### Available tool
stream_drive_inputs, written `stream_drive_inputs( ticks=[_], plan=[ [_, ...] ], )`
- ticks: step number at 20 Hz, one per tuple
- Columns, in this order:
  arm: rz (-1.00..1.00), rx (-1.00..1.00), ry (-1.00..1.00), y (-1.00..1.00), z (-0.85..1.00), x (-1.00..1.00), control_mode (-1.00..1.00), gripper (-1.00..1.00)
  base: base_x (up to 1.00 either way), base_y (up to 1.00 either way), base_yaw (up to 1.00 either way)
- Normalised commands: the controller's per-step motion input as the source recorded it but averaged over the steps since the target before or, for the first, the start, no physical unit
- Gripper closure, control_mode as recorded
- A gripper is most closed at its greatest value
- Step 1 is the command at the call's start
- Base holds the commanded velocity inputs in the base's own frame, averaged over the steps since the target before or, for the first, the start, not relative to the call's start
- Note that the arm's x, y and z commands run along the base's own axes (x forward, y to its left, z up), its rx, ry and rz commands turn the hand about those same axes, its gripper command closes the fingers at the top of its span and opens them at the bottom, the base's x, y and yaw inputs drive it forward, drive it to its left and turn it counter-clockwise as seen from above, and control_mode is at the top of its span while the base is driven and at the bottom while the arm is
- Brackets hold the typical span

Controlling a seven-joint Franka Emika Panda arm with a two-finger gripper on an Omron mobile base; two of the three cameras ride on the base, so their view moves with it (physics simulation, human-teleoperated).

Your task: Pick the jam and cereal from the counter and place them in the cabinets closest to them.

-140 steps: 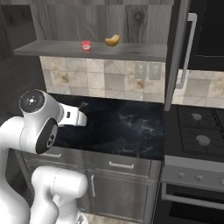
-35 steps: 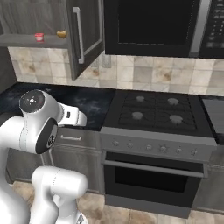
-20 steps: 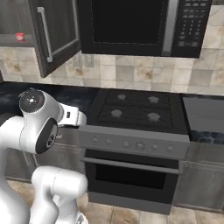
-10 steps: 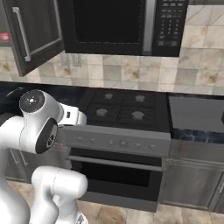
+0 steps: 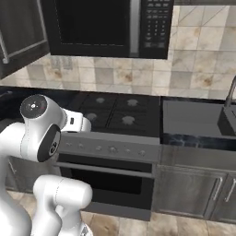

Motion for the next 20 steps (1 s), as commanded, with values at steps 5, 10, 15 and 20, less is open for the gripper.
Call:
stream_drive_inputs(
  ticks=[5,10,15,20],
  plan=[
    [0.00,0.00,0.00,0.00,0.00,0.00,1.00,-1.00,0.00,-0.54,-0.02],
    [0.00,0.00,0.00,0.00,0.00,0.00,1.00,-1.00,0.00,-0.53,-0.01],
    [0.00,0.00,0.00,0.00,0.00,0.00,1.00,-1.00,0.00,-0.52,-0.01],
    [0.00,0.00,0.00,0.00,0.00,0.00,1.00,-1.00,0.00,-0.50,-0.01]
  ],
)
